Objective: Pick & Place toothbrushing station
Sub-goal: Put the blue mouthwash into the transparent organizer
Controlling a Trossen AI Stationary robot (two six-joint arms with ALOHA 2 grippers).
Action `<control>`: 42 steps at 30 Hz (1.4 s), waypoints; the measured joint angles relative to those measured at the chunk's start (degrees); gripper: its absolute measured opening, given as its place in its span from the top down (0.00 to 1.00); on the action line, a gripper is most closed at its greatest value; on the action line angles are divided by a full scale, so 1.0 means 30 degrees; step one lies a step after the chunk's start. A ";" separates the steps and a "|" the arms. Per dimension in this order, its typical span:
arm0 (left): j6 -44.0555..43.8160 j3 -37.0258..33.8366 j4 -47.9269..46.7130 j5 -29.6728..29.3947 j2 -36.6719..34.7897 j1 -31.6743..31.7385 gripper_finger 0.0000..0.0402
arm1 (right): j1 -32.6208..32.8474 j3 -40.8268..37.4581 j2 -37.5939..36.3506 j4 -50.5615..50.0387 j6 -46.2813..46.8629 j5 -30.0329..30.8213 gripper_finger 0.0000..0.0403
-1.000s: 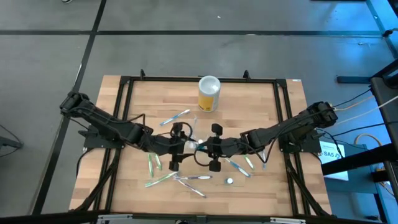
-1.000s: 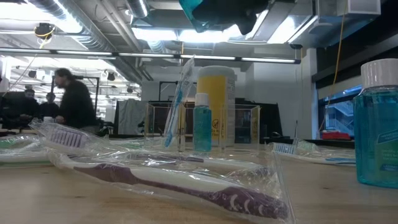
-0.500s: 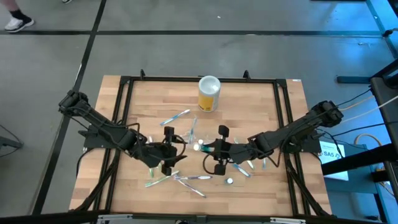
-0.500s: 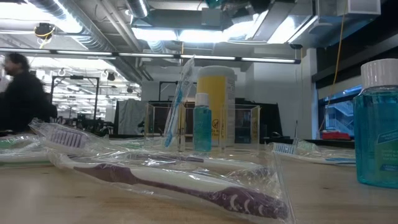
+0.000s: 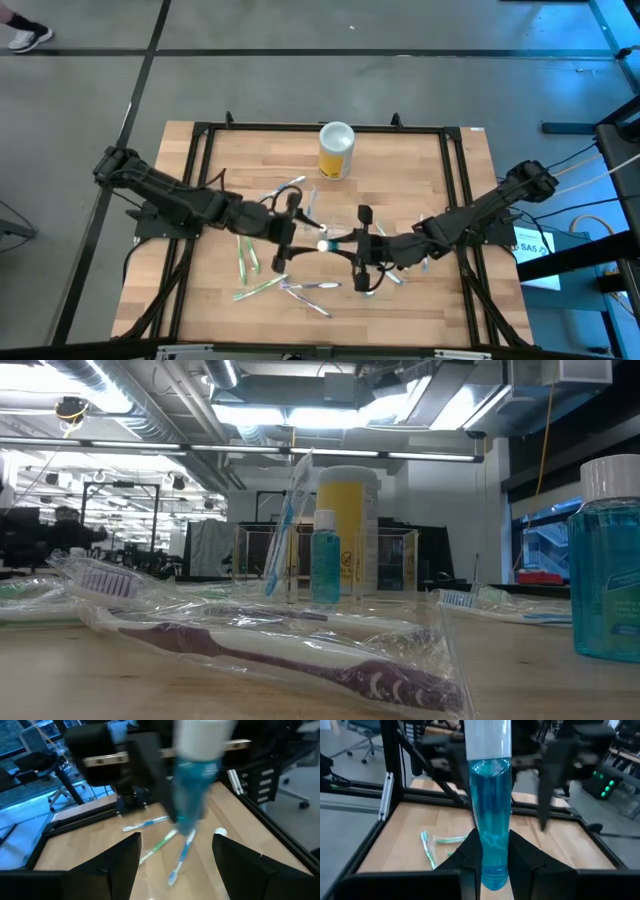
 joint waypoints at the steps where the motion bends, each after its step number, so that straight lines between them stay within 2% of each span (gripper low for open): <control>1: -0.0068 0.0000 0.0101 0.0281 0.0000 0.0250 0.40 | 0.0039 0.0000 -0.0011 0.0261 -0.0076 0.0015 0.85; 4: -0.0316 0.0000 0.0239 0.1065 -0.0001 0.0902 0.39 | 0.0046 0.0000 -0.0174 0.0374 -0.0082 0.0022 0.85; 10: -0.1145 -0.0029 0.0611 0.1435 -0.1016 0.1385 0.40 | 0.0039 0.0000 -0.0599 0.0525 -0.0160 -0.0010 0.85; 22: -0.0027 -0.0029 0.4735 0.1126 -0.1559 0.1937 0.39 | 0.0024 0.0007 -0.1556 0.1730 -0.2086 -0.1034 0.85; 30: -0.2676 -0.0349 0.3271 0.4831 -0.2300 0.3813 0.39 | -0.0049 0.0028 -0.1974 0.2248 -0.2217 -0.1935 0.85; 38: -0.2212 -0.3087 0.8141 0.5561 -0.1826 0.4292 0.39 | -0.0069 0.0022 -0.1821 0.2680 -0.2440 -0.2018 0.85; 42: -0.2199 -0.4488 1.1076 0.6627 -0.1995 0.4206 0.39 | -0.0367 0.0022 -0.1821 0.2717 -0.2198 -0.2032 0.85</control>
